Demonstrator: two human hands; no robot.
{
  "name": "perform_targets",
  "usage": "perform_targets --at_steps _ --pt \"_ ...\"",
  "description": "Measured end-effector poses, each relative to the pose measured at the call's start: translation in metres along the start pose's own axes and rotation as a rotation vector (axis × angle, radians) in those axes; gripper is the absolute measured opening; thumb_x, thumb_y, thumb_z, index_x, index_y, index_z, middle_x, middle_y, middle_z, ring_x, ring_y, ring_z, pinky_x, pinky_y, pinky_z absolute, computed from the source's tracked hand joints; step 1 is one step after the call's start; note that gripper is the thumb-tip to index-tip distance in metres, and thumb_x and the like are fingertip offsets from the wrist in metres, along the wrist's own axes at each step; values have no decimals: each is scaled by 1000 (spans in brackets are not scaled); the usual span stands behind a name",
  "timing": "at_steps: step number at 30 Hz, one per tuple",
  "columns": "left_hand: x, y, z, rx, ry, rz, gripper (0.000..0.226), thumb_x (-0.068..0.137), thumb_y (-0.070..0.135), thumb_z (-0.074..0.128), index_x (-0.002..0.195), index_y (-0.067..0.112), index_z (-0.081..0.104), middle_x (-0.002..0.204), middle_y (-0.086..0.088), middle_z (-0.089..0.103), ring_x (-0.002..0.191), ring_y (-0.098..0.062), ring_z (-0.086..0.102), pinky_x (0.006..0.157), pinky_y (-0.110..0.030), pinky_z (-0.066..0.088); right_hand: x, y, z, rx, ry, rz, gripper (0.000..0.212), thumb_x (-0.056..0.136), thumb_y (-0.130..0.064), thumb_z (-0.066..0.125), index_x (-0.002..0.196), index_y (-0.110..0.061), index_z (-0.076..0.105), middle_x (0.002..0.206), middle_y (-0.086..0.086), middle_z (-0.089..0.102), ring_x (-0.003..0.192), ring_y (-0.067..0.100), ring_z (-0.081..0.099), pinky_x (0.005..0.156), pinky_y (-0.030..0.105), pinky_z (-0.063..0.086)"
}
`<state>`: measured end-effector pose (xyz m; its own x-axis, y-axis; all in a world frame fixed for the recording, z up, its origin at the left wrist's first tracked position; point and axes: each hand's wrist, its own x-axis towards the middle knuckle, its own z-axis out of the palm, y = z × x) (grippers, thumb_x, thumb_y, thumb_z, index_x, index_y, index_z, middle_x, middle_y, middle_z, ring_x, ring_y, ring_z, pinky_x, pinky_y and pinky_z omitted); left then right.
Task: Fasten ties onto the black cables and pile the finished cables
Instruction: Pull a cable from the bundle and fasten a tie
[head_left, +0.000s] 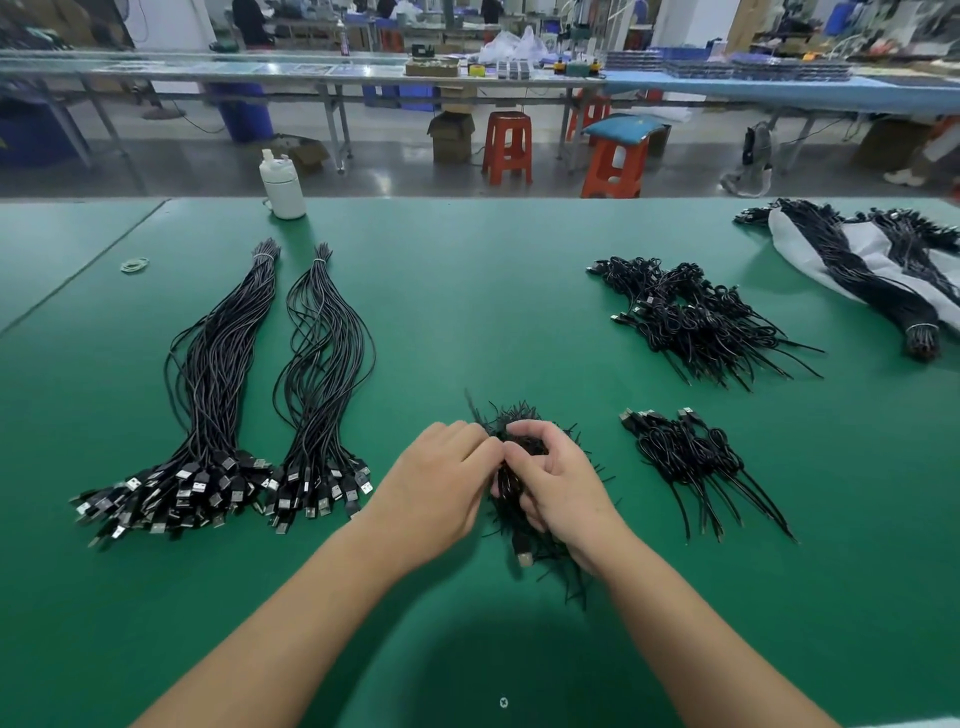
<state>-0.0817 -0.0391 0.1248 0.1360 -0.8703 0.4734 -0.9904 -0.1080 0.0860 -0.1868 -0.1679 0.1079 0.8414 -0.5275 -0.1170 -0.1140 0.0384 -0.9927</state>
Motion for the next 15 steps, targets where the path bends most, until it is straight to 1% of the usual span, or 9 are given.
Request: perform_targets --at_steps 2,4,5,7,9,10,11,13,15 --pt "-2 2 2 -54 -5 -44 9 91 13 53 91 11 61 82 -2 55 72 -23 49 68 -33 42 0 -1 -1 7 -29 1 4 102 -22 54 105 -20 55 64 10 66 35 14 28 36 21 23" --pt "-3 5 3 -217 -6 -160 12 96 19 48 92 14 59 83 2 56 73 -20 51 70 -30 42 -2 0 -3 16 -56 -27 9 103 -19 53 101 -14 61 67 11 68 36 15 35 36 21 30" --pt "-3 6 4 -330 3 -244 10 97 20 49 90 19 56 82 7 56 73 -15 52 70 -27 42 -3 -1 -4 45 -63 -31 13 103 -16 52 102 -11 64 69 11 68 40 16 42 39 22 37" --pt "-2 4 6 -505 41 -427 17 97 18 54 84 29 51 74 13 56 70 -6 51 65 -17 40 -4 -1 -6 130 -101 -27 19 102 -5 49 110 -6 66 77 12 68 56 19 56 56 25 48" --pt "0 0 9 -599 34 -574 20 97 18 57 82 29 51 69 14 56 61 -4 47 59 -16 38 -5 -1 -8 161 -153 -36 31 97 9 49 118 -6 65 85 13 65 70 18 61 68 29 52" --pt "2 -1 10 -643 17 -615 19 97 18 57 82 27 52 66 12 54 58 -5 43 57 -18 36 -5 -2 -9 149 -167 -51 36 94 13 50 119 -8 65 86 12 62 71 16 61 67 27 52" --pt "3 -2 11 -680 2 -634 18 98 18 57 82 26 52 64 11 51 57 -6 41 57 -21 36 -5 -2 -9 113 -158 -66 36 93 12 53 116 -11 67 85 11 61 66 14 59 65 25 52" --pt "4 -1 11 -717 -4 -631 18 98 17 56 83 25 52 65 9 49 58 -8 39 58 -24 36 -5 -3 -10 -28 -92 -93 22 93 -2 65 110 -15 71 82 6 60 54 11 51 56 22 47" --pt "6 2 9 -673 18 -583 19 98 16 55 83 26 50 67 9 49 58 -5 39 57 -20 35 -3 -2 -12 -188 -19 -113 15 95 -18 66 106 -9 72 82 -2 58 49 7 46 52 22 40"
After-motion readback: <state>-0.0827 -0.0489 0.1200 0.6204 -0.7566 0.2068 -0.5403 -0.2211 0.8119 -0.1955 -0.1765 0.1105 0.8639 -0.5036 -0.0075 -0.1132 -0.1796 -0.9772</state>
